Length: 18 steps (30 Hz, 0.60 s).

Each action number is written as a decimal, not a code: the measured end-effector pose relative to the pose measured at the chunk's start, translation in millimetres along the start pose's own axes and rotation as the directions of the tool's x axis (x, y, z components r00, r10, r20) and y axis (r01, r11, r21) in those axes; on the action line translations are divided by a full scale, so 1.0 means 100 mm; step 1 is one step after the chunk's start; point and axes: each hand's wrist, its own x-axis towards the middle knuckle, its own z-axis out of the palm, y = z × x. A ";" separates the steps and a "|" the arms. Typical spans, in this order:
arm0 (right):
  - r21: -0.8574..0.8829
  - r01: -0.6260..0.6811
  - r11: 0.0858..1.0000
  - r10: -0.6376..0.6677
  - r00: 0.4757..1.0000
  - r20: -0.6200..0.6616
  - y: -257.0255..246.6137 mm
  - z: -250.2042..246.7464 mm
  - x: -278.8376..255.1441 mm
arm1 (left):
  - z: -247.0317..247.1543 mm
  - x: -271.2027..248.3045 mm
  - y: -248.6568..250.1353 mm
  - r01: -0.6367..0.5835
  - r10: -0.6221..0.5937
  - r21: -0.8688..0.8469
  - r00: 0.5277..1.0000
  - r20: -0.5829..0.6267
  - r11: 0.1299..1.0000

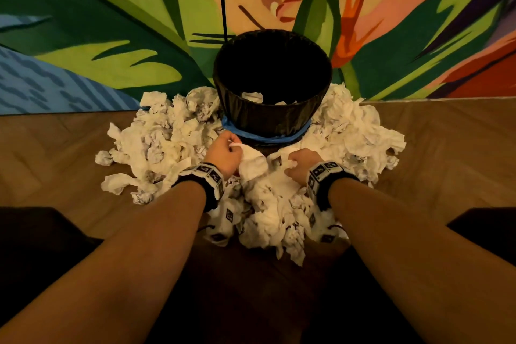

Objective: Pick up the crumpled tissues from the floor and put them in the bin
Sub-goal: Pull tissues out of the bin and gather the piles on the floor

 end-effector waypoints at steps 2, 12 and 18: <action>0.092 0.023 0.995 -0.020 0.999 -0.027 -0.02 0.09 0.00 | 0.01 -0.01 -0.01 -0.035 0.037 0.092 0.999 -0.023 0.995; -0.145 0.006 0.989 0.008 0.995 0.097 -0.01 0.21 -0.06 | 0.41 -0.17 -0.17 -0.352 0.047 0.610 0.888 0.458 0.710; -0.157 0.073 0.985 -0.037 0.975 0.217 0.12 0.34 -0.11 | 0.65 -0.28 -0.28 -0.582 0.001 0.634 0.737 0.676 0.510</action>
